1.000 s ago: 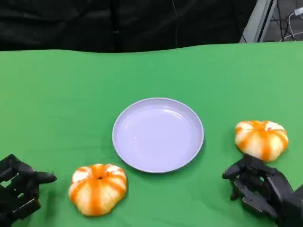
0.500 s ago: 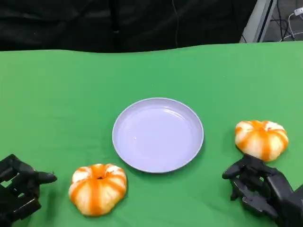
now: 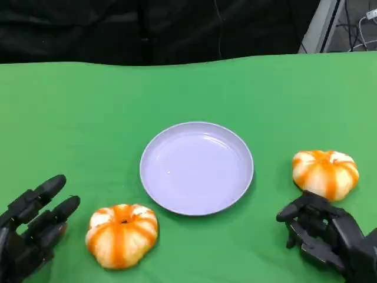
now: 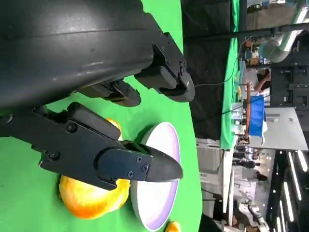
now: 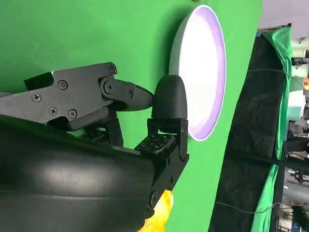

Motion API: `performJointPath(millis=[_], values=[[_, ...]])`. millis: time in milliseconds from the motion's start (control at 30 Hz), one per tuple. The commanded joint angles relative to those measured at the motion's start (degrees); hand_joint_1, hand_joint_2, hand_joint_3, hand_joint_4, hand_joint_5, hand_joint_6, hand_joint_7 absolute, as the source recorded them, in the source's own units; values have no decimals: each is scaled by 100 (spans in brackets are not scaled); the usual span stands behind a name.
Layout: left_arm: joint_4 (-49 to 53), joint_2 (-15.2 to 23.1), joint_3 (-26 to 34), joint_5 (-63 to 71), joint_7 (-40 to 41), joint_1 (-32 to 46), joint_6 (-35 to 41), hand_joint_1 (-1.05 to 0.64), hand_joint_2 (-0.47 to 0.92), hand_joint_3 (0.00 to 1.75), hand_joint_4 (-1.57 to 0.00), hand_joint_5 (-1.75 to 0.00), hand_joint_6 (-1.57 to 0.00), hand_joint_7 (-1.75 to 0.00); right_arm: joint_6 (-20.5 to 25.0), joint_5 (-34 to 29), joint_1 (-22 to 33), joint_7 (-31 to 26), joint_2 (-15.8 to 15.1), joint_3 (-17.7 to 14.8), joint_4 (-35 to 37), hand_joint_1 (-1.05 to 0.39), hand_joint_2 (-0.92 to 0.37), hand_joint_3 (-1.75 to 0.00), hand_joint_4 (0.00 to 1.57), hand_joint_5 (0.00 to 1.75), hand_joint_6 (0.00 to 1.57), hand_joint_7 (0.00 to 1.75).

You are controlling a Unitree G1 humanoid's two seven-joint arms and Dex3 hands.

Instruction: Grasp the bread from the table and place it into the plate.

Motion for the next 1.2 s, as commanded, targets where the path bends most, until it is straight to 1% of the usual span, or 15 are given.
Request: performJointPath(millis=[33, 200, 300, 367, 400, 500, 600, 633, 667, 733, 1000, 1100, 1200], values=[[32, 227, -101, 203, -121, 46, -380, -80, 92, 27, -49, 0, -46, 0, 20, 35, 6, -13, -91, -32, 37, -25, -92, -49, 60, 175, 66, 126], [-28, 312, -253, 601, 160, 115, -811, -83, 92, 32, -45, 0, -42, 0, -3, 1, 16, -55, -89, -16, 23, -25, -92, -49, 60, 175, 66, 126], [-267, 463, -418, 1295, 666, 243, -1263, -85, 92, 46, -46, 0, -43, 0, 3, 4, 27, -52, -79, -5, -3, -25, -92, -50, 60, 175, 66, 125], [-304, 493, -479, 1434, 834, 272, -1332, -85, 92, 49, -46, 0, -43, 0, 4, 5, 29, -52, -78, -2, -6, -25, -92, -50, 60, 175, 66, 125], [-591, 564, -559, 1920, 1157, 376, -1350, -85, 92, 50, -46, 0, -43, 0, 10, 0, 29, -61, -77, 0, -8, -25, -92, -50, 60, 175, 66, 125], [-1533, 739, -804, 3285, 2006, 694, -1101, -89, 92, 50, -46, 0, -46, -2, 30, 0, 31, -72, -74, 4, -17, -25, -92, -50, 60, 175, 66, 125], [-1933, 805, -962, 3757, 2446, 848, -835, -90, 92, 52, -46, 0, -47, -2, 40, 7, 34, -69, -73, 5, -25, -26, -92, -50, 60, 175, 66, 125], [-2150, 861, -1038, 4104, 2647, 933, -734, -91, 92, 52, -46, 0, -47, -2, 48, 13, 37, -67, -69, 4, -30, -26, -92, -50, 60, 175, 66, 125], [-2321, 912, -1111, 4365, 2816, 1001, -643, -94, 92, 57, -45, 0, -48, -1, 54, 19, 40, -65, -65, 2, -35, -25, -92, -50, 60, 175, 66, 125], [-2627, 1009, -1261, 4791, 3078, 1103, -471, -96, 92, 60, -45, 0, -47, -1, 48, 8, 37, -82, -62, 6, -39, -25, -92, -50, 59, 175, 66, 125], [-3234, 1227, -1867, 5627, 3612, 1157, 132, -100, 92, 64, -41, 0, -46, 0, 19, -2, 34, -121, -46, 15, -58, -25, -92, -50, 61, 175, 66, 126], [-3448, 1317, -2102, 5874, 3632, 1138, 447, -101, 92, 64, -40, 0, -44, 0, 38, -1, 33, -123, -49, 16, -53, -26, -92, -50, 60, 175, 66, 125], [-3684, 1420, -2383, 6157, 3469, 1066, 876, -102, 92, 65, -37, 0, -41, 0, 25, 5, 41, -120, -40, 19, -76, -25, -92, -50, 60, 175, 66, 126]])
